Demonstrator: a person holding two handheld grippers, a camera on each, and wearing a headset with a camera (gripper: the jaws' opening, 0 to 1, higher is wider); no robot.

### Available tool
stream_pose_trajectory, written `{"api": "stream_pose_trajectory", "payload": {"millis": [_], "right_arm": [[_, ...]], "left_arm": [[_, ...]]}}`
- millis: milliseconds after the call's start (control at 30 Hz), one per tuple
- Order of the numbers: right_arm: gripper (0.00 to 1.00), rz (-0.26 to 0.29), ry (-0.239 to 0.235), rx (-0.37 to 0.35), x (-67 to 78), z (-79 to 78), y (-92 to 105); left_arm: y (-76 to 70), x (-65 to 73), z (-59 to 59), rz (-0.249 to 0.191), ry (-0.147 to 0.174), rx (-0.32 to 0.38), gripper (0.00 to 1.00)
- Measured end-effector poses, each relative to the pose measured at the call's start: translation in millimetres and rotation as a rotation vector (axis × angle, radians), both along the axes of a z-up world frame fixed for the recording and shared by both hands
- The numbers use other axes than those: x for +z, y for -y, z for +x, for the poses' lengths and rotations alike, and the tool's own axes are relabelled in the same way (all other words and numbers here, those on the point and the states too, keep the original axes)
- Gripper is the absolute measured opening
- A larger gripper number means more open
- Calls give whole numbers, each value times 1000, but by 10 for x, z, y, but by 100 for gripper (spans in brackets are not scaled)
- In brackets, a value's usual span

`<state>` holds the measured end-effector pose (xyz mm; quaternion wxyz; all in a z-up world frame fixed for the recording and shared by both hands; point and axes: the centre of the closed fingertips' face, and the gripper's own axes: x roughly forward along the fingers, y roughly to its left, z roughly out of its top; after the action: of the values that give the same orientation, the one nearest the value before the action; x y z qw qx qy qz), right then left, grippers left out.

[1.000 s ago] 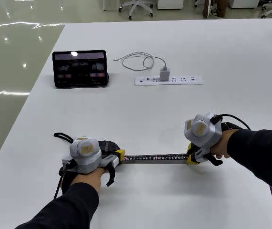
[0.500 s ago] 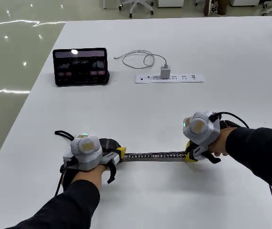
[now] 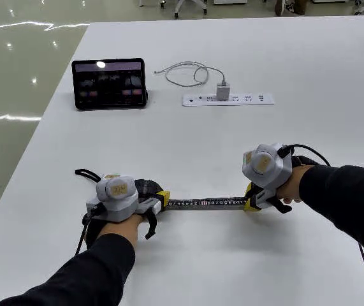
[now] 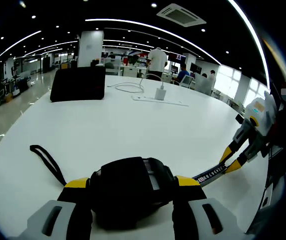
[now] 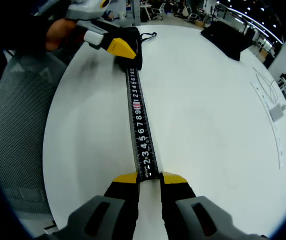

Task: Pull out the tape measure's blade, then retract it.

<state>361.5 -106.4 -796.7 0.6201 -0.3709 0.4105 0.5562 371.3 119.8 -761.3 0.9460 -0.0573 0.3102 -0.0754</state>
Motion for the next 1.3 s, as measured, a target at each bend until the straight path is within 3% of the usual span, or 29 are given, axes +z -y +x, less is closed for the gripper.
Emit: {"api": "stream_pose_trajectory", "payload": {"millis": [1300], "right_arm": [[11, 20, 1, 21, 10, -1, -168]], "left_arm": [[1, -7, 9, -2, -1, 3, 61]]}}
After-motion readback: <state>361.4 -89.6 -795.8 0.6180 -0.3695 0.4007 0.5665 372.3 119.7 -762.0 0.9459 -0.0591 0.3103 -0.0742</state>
